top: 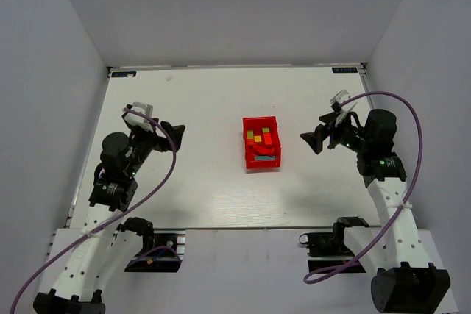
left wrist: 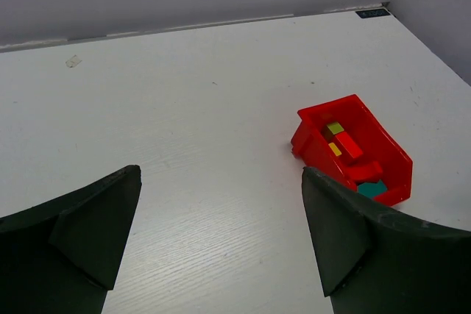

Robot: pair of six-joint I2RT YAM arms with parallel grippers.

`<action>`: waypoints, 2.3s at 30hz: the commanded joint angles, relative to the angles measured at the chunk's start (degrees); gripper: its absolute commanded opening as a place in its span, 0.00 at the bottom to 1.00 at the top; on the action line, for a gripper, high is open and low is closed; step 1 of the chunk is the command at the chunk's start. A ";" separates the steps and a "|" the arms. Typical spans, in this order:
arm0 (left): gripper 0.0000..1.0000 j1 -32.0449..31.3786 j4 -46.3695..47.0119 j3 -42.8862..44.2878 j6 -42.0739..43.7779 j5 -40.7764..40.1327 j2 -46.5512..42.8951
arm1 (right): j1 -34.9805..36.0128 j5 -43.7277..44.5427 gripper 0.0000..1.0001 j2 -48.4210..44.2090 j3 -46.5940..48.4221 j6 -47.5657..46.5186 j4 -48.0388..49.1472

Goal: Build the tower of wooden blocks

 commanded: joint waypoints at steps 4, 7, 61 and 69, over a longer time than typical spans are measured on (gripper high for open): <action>1.00 0.23 -0.54 1.95 0.30 1.51 0.66 | -0.05 -1.38 0.90 -0.30 -0.80 0.48 1.86; 1.00 0.23 -0.54 1.95 0.30 1.51 1.19 | -0.05 -1.82 0.90 -0.30 -1.59 -1.45 2.12; 0.63 0.23 -12.06 9.25 -0.84 4.06 16.04 | 25.26 35.97 0.53 50.57 19.94 5.66 -2.44; 0.35 0.23 -11.53 8.72 -0.84 5.12 16.04 | 25.08 35.61 0.00 48.57 19.94 4.61 -2.80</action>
